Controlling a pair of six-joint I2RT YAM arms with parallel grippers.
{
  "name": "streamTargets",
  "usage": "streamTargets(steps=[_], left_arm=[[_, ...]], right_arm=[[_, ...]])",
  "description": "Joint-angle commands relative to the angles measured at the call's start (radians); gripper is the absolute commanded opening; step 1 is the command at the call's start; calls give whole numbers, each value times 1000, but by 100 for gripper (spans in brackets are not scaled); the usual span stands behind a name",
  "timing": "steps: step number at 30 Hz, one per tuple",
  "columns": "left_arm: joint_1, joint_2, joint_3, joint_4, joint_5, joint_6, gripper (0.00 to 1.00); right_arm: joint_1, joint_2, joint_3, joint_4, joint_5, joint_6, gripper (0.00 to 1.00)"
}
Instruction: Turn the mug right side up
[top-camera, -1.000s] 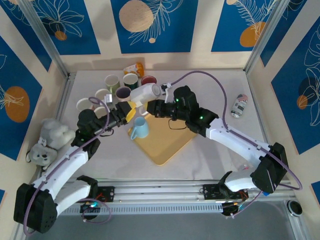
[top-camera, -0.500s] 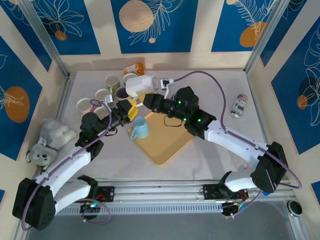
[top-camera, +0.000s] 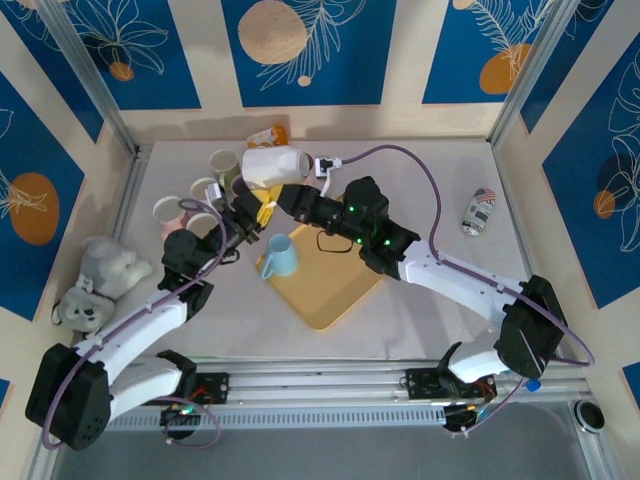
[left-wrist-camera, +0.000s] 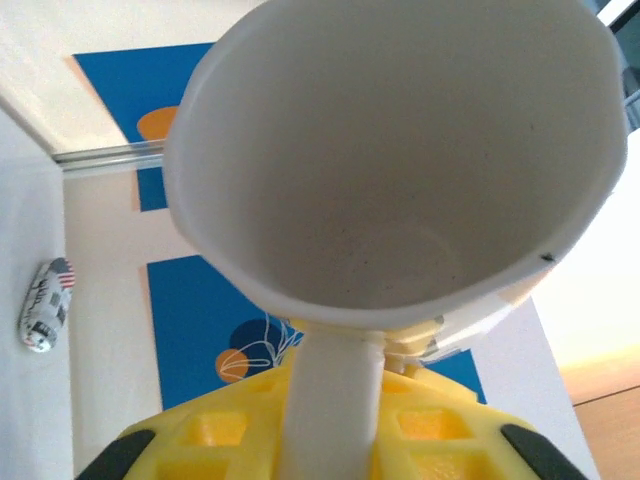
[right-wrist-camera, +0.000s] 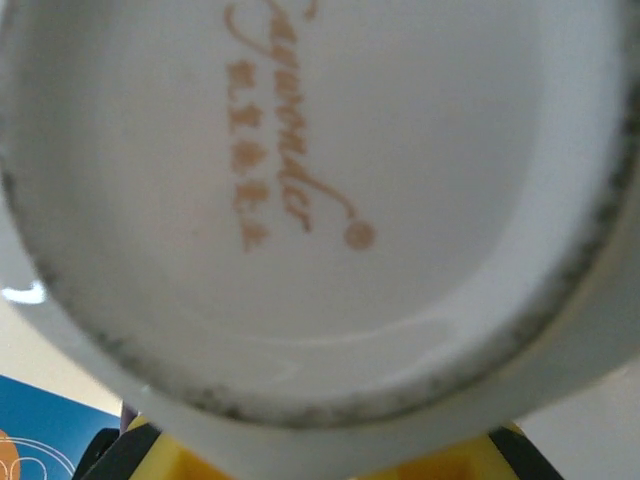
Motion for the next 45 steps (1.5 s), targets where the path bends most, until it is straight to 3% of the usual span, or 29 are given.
streamTargets(steps=[1,3,6,11,16,23,27,32,39,45], left_arm=[[-14,-9,18,47,-48,41,10],[-14,-7,18,59,-54,57,0],[-15,-10,13,69,-61,86,0],[-13,-35,31,22,-49,169,0],[-9,-113,99,-208,-21,383,0],[1,-230,275,-817,-63,793,0],[7,-248,352,-1076,-141,984,0],[7,-242,456,-1365,-303,1219,0],[7,-235,478,-1477,-364,1431,0],[9,-189,462,-1466,-390,1475,0]], right_arm=[[23,-18,-4,126,11,13,0],[24,-19,-7,120,13,13,0],[25,-26,-7,78,27,2,3],[24,-52,-9,-11,53,-34,44],[15,-97,5,-193,86,-101,60],[-3,-196,49,-575,134,-308,63],[-28,-212,84,-803,173,-385,63],[-51,-212,102,-966,196,-447,63],[-92,-210,77,-1039,193,-452,63],[-122,-202,77,-1045,163,-450,62]])
